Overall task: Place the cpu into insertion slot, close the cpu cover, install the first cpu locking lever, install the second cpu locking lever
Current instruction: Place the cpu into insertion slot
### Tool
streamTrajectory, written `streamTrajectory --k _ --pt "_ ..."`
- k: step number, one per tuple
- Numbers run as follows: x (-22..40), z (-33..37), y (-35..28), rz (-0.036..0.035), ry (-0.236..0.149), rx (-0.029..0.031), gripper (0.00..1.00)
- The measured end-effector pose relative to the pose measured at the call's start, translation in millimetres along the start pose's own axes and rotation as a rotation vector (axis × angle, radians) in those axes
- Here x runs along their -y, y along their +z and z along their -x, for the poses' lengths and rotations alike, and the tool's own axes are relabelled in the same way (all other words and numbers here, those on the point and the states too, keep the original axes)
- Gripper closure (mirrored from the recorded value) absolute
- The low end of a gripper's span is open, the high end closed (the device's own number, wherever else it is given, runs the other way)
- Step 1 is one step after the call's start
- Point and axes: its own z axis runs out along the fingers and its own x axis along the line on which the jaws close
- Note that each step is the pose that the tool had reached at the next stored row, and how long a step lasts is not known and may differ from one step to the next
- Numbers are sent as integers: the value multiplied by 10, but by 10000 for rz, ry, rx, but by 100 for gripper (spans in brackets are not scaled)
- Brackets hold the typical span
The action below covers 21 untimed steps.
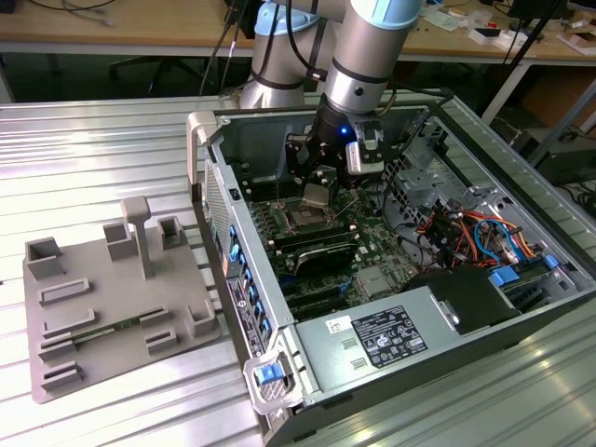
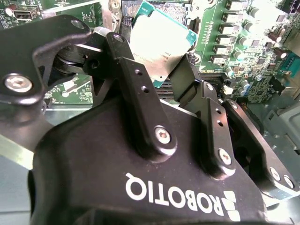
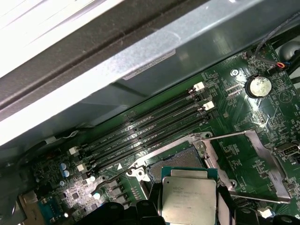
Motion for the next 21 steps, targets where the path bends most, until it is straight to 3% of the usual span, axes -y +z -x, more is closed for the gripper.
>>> streamTrajectory --k 21 --pt "0 0 4 4 245 -12 45"
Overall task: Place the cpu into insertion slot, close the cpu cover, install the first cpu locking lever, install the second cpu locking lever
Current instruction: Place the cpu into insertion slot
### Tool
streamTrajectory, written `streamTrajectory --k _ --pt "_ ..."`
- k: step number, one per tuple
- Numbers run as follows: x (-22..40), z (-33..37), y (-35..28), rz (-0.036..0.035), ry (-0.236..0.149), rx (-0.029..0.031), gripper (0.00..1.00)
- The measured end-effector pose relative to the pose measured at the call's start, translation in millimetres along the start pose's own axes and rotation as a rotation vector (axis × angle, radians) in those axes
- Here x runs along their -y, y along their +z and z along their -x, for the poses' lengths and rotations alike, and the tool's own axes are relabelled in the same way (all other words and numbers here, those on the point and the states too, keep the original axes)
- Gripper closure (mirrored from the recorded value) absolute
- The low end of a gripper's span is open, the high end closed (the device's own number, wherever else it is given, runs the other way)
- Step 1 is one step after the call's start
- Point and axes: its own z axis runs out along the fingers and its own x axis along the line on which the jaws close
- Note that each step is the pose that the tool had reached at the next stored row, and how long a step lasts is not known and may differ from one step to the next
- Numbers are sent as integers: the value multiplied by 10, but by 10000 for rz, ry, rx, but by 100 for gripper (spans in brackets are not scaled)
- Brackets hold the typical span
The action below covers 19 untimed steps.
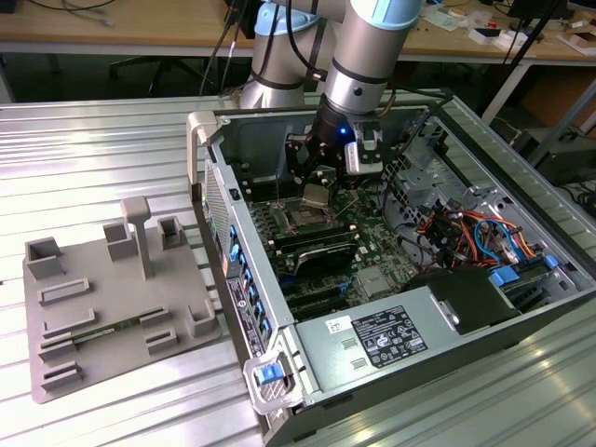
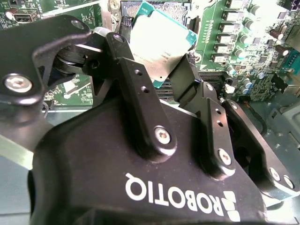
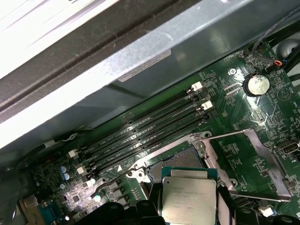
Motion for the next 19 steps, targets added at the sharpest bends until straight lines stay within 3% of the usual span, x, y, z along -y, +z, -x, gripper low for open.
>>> streamTrajectory --k 19 --pt "0 0 1 3 274 -15 45"
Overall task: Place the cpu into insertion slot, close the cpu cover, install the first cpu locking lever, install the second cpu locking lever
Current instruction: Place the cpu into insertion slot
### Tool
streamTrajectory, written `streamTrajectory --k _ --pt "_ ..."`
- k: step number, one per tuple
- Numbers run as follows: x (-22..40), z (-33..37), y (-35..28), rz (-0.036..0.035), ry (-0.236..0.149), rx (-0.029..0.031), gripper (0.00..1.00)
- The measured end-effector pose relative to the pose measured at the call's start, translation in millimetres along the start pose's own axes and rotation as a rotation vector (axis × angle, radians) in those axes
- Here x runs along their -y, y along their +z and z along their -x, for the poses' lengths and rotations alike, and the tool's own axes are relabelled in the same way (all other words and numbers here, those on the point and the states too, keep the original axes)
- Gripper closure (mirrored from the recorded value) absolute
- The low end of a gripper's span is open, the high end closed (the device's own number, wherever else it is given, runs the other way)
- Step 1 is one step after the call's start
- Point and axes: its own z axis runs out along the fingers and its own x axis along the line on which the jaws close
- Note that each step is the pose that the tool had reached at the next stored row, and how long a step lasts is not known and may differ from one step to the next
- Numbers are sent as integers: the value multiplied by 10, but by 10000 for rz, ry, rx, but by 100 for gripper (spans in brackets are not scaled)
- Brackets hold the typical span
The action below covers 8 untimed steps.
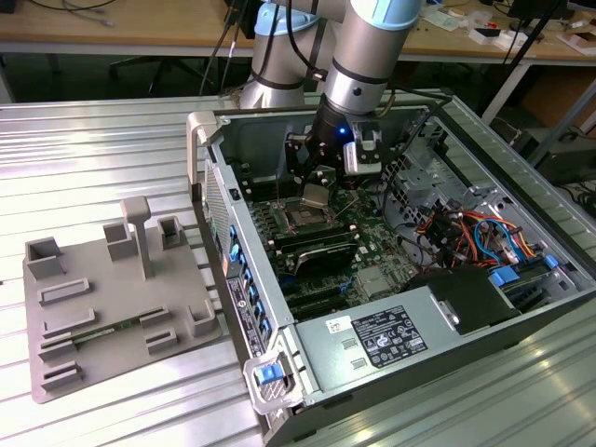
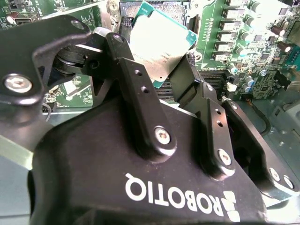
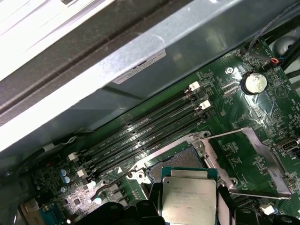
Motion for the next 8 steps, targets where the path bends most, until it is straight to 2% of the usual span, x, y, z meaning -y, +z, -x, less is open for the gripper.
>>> streamTrajectory --k 8 --pt "0 0 2 2 93 -5 45"
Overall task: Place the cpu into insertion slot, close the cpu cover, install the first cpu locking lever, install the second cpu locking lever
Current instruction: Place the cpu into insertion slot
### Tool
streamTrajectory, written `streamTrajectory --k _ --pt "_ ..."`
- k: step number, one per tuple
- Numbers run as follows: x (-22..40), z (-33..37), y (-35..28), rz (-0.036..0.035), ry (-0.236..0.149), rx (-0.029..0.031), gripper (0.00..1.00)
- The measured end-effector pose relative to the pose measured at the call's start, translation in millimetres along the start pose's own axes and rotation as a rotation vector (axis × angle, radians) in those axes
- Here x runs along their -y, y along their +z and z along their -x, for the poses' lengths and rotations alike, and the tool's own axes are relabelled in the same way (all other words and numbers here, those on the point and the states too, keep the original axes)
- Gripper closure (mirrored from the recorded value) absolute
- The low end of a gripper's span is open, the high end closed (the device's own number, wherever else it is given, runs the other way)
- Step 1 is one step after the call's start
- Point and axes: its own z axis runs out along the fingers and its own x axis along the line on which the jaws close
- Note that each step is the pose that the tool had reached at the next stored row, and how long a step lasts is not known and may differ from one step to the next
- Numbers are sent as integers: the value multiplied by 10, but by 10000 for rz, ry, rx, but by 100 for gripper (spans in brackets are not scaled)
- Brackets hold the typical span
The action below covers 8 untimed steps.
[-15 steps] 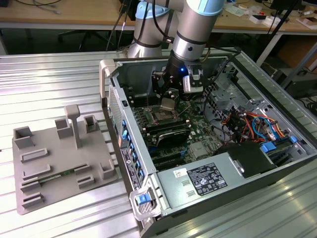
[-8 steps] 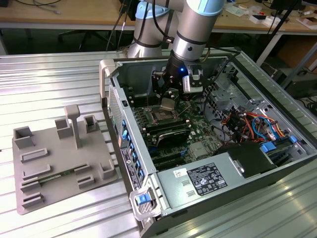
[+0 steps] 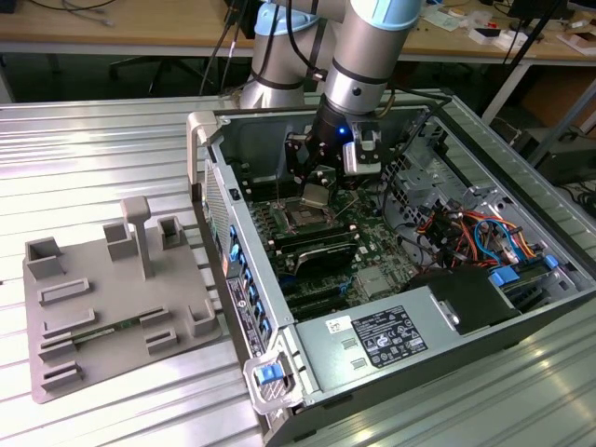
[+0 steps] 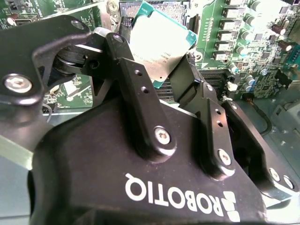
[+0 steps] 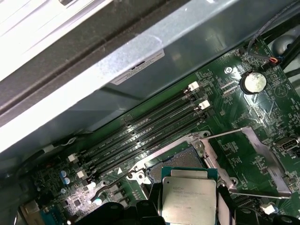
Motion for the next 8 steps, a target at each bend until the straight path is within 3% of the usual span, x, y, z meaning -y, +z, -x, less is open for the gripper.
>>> streamTrajectory --k 8 --pt "0 0 1 1 75 -4 45"
